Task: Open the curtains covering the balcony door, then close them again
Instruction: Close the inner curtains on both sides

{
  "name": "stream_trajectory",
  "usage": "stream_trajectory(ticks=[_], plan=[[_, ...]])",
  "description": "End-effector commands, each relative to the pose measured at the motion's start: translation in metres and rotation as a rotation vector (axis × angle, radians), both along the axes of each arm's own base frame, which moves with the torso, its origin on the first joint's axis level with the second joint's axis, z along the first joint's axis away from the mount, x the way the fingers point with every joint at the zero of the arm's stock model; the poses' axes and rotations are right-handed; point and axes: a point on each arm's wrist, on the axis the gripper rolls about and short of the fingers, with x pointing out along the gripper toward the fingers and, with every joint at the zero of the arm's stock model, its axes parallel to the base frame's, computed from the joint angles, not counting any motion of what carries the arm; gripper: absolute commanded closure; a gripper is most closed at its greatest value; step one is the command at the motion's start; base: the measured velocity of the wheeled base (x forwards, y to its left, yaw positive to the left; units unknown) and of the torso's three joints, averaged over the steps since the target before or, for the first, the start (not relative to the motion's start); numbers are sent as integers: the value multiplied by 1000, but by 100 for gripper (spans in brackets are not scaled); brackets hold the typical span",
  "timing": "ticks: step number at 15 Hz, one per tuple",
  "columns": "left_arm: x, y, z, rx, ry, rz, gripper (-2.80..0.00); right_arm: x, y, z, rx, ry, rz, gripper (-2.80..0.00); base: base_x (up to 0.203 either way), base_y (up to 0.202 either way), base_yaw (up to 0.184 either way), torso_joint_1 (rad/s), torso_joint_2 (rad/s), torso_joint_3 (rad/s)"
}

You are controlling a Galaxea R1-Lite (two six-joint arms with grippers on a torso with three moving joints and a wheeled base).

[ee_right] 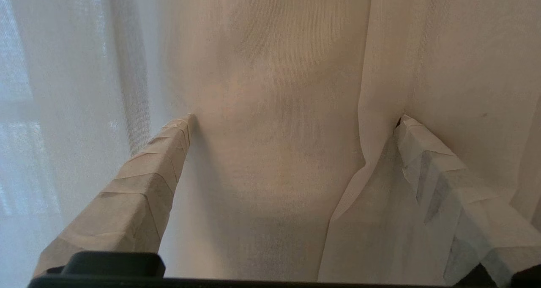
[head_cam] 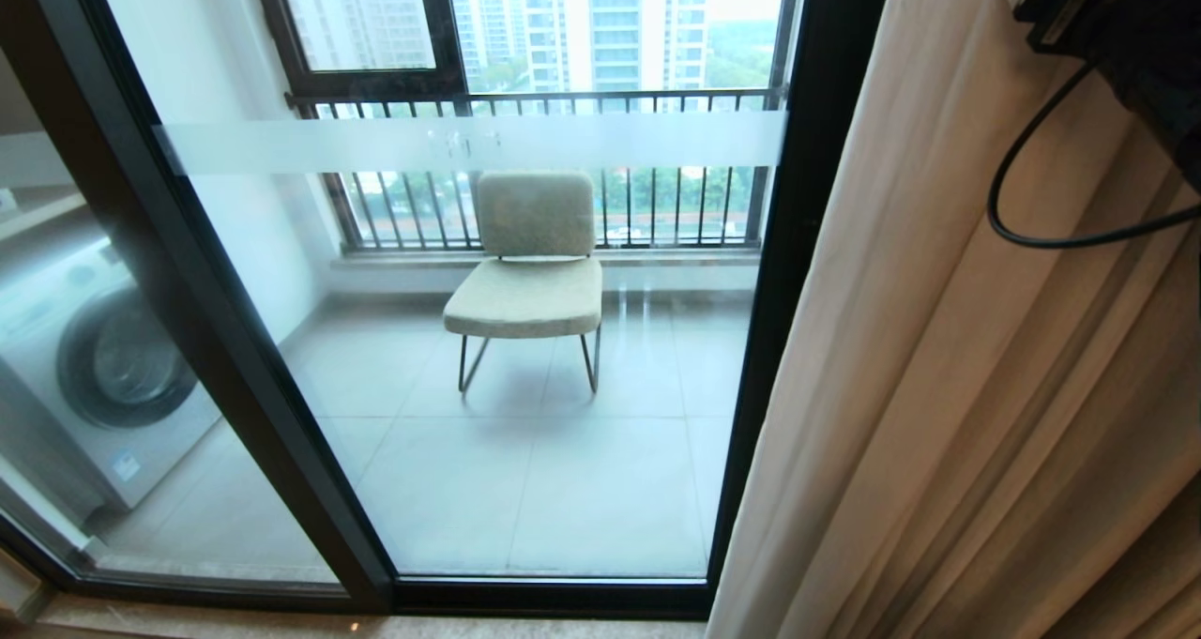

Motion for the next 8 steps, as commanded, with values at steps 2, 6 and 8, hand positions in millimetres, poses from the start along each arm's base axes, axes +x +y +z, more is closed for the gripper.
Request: stream_trajectory(ticks=[2, 6, 8], plan=[[0, 0, 0, 0, -1, 0, 0, 5, -1, -3, 0, 5, -5, -280, 0, 0, 0, 0, 0, 0], [0, 0, 0, 0, -1, 0, 0, 7, 0, -6, -4, 12, 4, -280, 0, 0, 0, 0, 0, 0], [0, 0, 0, 0, -1, 0, 0, 9, 1, -7, -6, 12, 7, -280, 0, 0, 0, 0, 0, 0]])
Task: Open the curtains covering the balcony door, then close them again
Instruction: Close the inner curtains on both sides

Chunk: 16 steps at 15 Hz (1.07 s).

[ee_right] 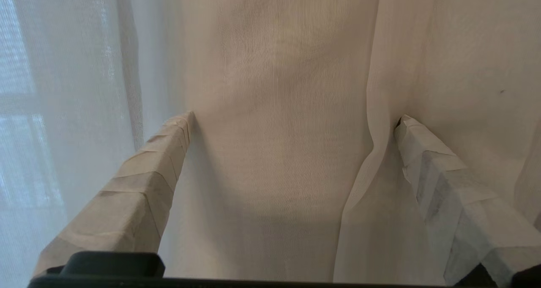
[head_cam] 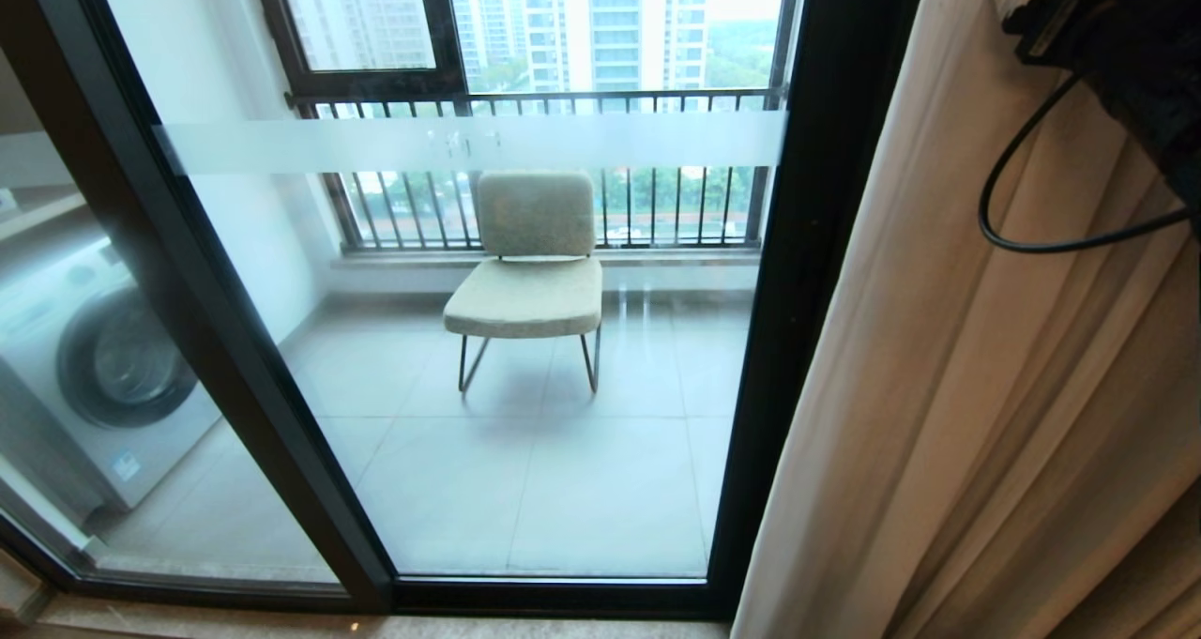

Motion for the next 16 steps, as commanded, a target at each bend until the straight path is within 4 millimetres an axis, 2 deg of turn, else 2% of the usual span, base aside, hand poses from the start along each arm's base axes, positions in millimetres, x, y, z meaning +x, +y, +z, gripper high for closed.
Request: stream_trajectory(ticks=[1, 3, 4, 10, 16], plan=[[0, 0, 0, 0, -1, 0, 0, 2, 1, -1, -2, -2, 1, -280, 0, 0, 0, 0, 0, 0], [0, 0, 0, 0, -2, 0, 0, 2, 2, -2, -3, -2, 2, -280, 0, 0, 0, 0, 0, 0], [0, 0, 0, 0, -1, 0, 0, 3, 2, -2, -3, -1, 2, 0, 0, 0, 0, 0, 0, 0], [0, 0, 0, 0, -1, 0, 0, 2, 6, -3, -2, -3, 13, 0, 0, 0, 0, 0, 0, 0], [0, 0, 0, 0, -1, 0, 0, -14, 16, 8, 1, -27, 44, 0, 0, 0, 0, 0, 0, 0]])
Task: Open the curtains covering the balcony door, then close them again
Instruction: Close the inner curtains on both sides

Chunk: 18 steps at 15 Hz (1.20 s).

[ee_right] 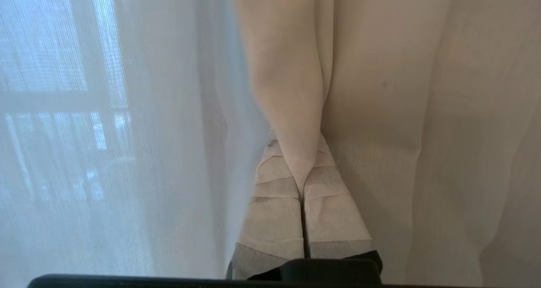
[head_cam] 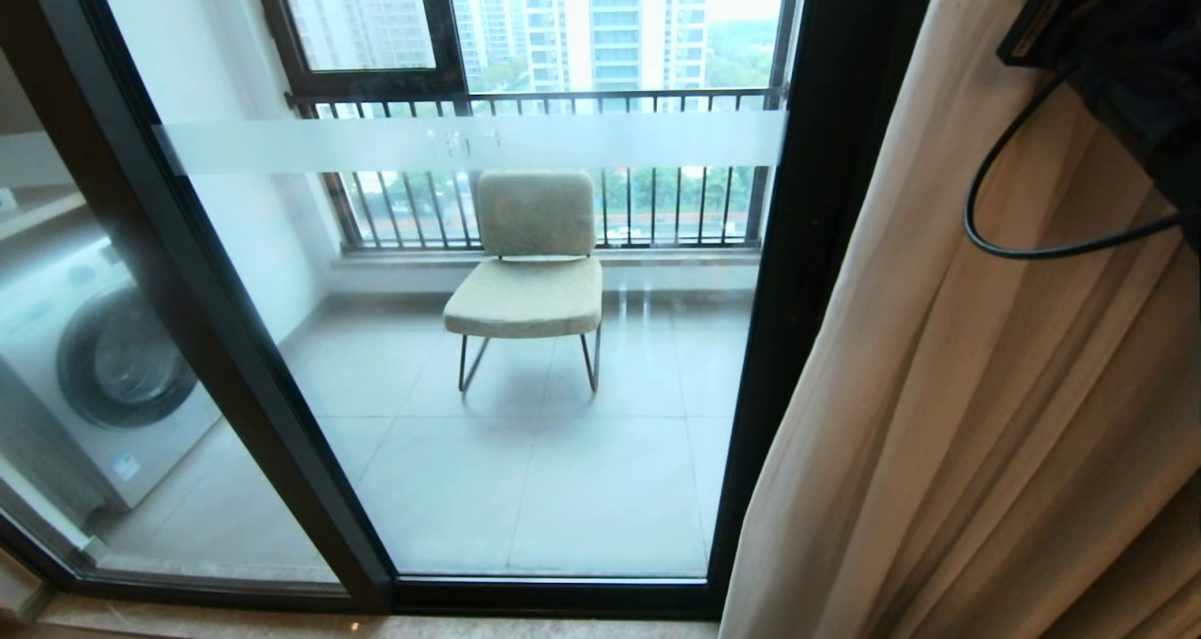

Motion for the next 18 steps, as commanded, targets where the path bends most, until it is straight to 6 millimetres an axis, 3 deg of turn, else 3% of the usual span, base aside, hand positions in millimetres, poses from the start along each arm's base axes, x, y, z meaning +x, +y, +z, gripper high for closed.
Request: stream_trajectory(ticks=[1, 8, 18], plan=[[0, 0, 0, 1, -1, 0, 0, -13, 1, 8, 3, -25, 6, 0, 0, 0, 0, 0, 0, 0], [0, 0, 0, 1, -1, 0, 0, -58, -4, -5, -19, 33, -45, 0, 0, 0, 0, 0, 0, 0], [0, 0, 0, 1, -2, 0, 0, -49, -3, -12, -25, 55, -51, 0, 0, 0, 0, 0, 0, 0]])
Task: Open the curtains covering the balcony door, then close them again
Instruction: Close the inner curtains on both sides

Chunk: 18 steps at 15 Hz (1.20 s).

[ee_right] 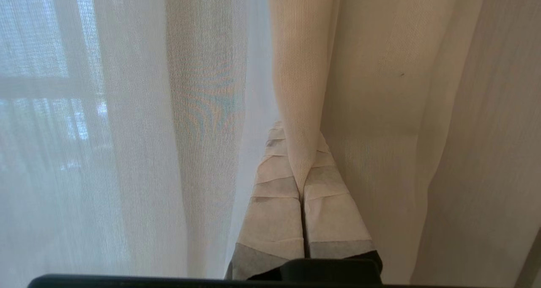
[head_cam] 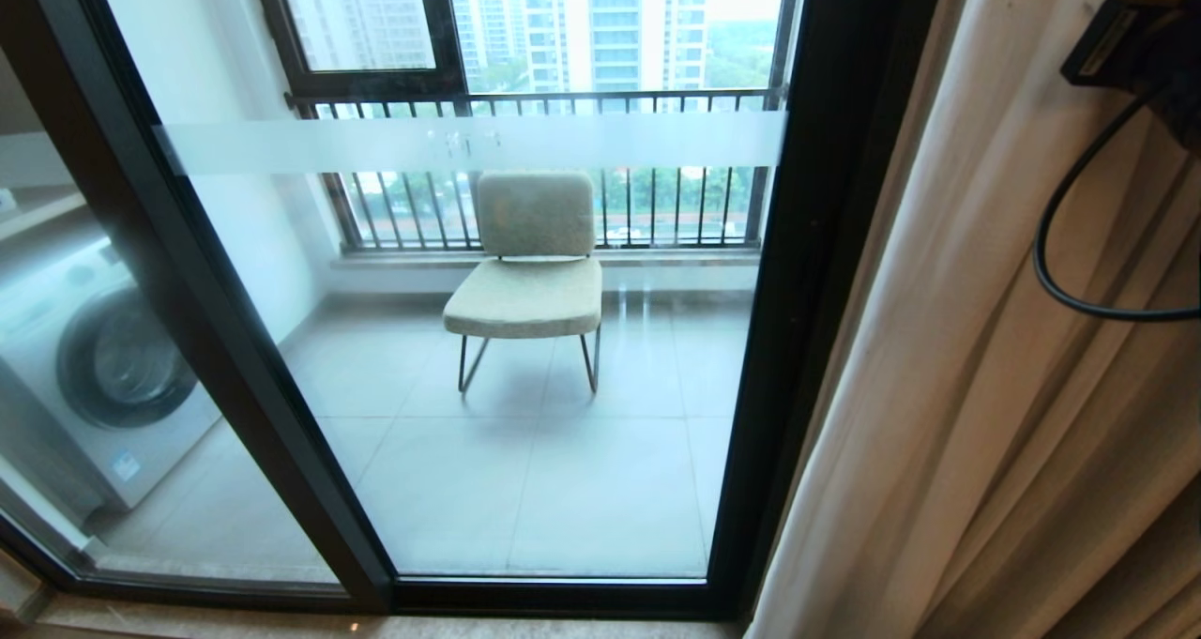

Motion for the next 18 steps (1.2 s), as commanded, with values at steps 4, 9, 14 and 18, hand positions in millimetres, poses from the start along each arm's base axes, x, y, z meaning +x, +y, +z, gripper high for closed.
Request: stream_trajectory(ticks=[4, 9, 14, 18], plan=[[0, 0, 0, 0, -1, 0, 0, 11, 1, -8, 2, -6, 0, 0, 0, 0, 0, 0, 0, 0], [0, 0, 0, 0, -1, 0, 0, 11, 1, -9, 0, 0, 0, 0, 0, 0, 0, 0, 0, 0], [0, 0, 0, -14, 0, 0, 0, 11, 1, -10, 0, 3, 0, 0, 0, 0, 0, 0, 0, 0], [0, 0, 0, -15, 0, 0, 0, 10, 1, -10, 2, 0, 0, 0, 0, 0, 0, 0, 0, 0]])
